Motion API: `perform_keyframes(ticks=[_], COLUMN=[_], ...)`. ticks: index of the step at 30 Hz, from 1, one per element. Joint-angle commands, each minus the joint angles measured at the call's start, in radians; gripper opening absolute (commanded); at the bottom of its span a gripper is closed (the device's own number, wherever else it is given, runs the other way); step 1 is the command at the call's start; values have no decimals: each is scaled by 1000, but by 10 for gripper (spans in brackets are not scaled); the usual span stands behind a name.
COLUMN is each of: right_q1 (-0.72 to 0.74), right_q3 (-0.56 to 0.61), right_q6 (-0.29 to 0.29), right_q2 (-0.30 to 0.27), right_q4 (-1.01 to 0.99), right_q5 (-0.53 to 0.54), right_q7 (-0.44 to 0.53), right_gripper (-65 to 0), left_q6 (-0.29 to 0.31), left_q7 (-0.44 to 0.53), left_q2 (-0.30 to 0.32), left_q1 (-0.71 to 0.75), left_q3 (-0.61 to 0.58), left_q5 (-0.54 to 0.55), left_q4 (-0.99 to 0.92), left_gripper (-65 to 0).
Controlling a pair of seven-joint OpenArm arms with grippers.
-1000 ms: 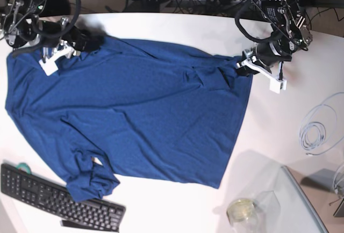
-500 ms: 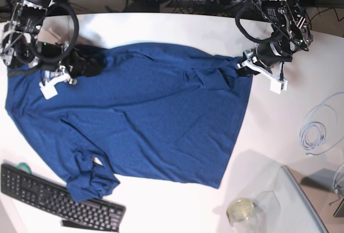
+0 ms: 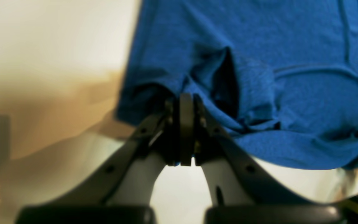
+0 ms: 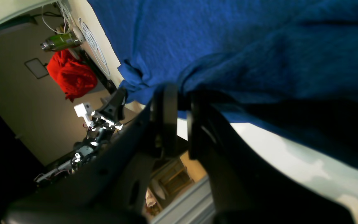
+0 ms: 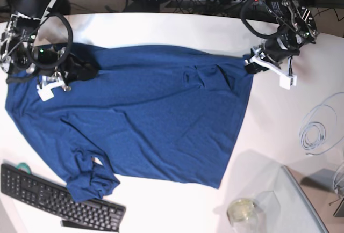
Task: Layout the t-shirt on the table in an organized manner, then fold the t-shirt properly
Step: 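Regrasp the shirt shoulder with the right gripper further inward, then pull the shirt shoulder with the right gripper away from the left gripper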
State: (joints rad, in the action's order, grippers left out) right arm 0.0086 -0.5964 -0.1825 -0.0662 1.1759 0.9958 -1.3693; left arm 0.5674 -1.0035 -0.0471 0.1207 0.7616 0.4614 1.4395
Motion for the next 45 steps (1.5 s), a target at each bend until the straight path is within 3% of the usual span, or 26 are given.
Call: perform_keyframes(ticks=[1,14,17,22,26,35,37,42,45], right_q1=[1,23,43,66,78,77,75,72,64], right_q3=[-3,-1,0,5,5,6,6,6,3], right_q6=[1,5,51,68,134,142,142,142,142], right_q2=[-8,-8,-7,-4,-2,-2,-2,-2,-2], right_q4=[14,14,8,6,5,6,12,14,17], right_q5=[27,21,21,19,19,19,19,19,25], right_q7=[-9,-3,-2,0,0,34,34,32,32], right_gripper=[-618,-618,-618,-618,-618,-603,-561,-329,-302], left_q6=[3,3,3,3,3,3,1,1,1], left_q7=[12,12,12,12,15,18,18,18,19], left_q2=[6,5,5,5,5,6,6,11,13], left_q1=[-6,-13,-31,-66,-79,-128,-138,-155,-155], left_q3=[6,6,2,3,6,6,6,6,6], left_q5=[17,17,17,12,13,7,6,6,6], left_q4=[28,71,73,22,-13,-15,-15,-52,-82], left_gripper=[-650,-650,-650,-650,-650,-650,-650,-650,-650])
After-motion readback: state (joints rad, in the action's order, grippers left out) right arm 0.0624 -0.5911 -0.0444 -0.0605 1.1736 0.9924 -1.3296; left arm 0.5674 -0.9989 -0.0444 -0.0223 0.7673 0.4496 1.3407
